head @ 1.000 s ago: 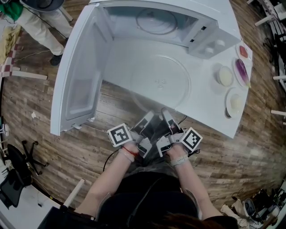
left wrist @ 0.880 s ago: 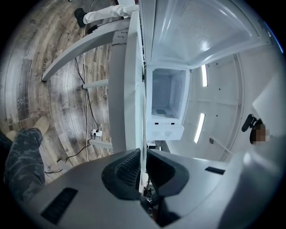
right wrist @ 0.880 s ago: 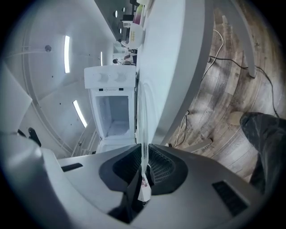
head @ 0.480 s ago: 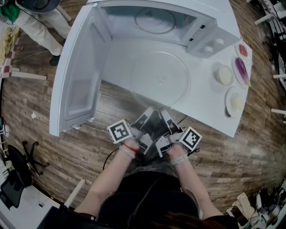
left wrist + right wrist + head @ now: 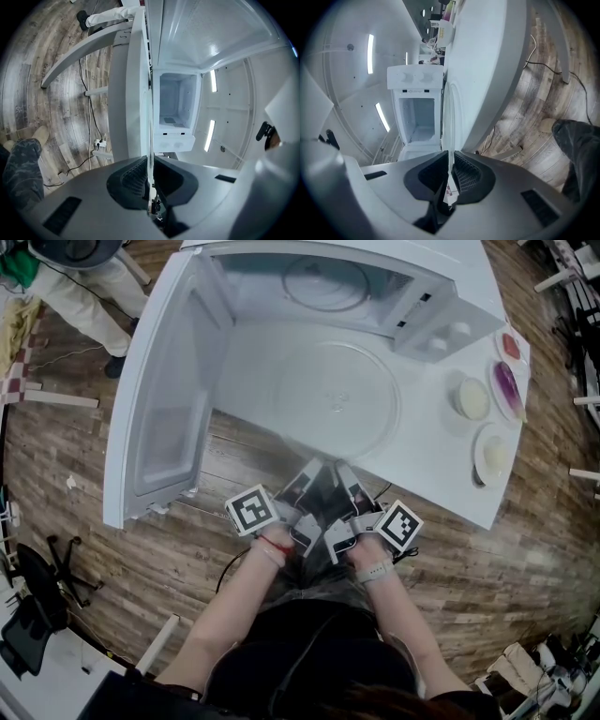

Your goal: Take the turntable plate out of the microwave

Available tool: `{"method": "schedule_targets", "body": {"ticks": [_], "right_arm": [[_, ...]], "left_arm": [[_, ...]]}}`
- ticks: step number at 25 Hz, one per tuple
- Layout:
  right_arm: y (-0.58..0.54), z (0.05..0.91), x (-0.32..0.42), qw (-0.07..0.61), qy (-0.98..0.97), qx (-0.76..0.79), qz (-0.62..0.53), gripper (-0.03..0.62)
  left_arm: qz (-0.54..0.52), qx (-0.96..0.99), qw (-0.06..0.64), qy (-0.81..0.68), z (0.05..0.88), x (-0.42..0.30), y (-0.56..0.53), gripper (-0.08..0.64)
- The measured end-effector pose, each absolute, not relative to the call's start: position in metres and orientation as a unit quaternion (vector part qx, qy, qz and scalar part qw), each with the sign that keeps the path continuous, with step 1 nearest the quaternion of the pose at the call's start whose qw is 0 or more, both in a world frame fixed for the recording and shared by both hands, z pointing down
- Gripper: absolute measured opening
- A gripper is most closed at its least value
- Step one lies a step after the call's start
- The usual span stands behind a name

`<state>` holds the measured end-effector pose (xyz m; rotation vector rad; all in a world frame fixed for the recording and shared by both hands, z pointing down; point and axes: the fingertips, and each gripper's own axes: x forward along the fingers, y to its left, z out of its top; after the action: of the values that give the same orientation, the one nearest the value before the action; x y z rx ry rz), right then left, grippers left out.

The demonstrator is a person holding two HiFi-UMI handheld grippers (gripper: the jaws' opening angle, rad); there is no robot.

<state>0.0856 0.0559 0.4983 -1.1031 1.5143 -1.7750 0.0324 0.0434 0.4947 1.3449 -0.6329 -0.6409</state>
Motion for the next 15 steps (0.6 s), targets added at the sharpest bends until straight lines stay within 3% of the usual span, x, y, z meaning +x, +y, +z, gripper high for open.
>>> {"method": "schedule_targets", "body": {"ticks": [15], "right_arm": [[0.05, 0.502, 0.087, 0.278, 0.55, -0.427, -0.662, 0.048]], "left_arm": [[-0.285, 0.599, 0.691, -0.289, 0.497, 0.032, 0.031, 0.043]]}}
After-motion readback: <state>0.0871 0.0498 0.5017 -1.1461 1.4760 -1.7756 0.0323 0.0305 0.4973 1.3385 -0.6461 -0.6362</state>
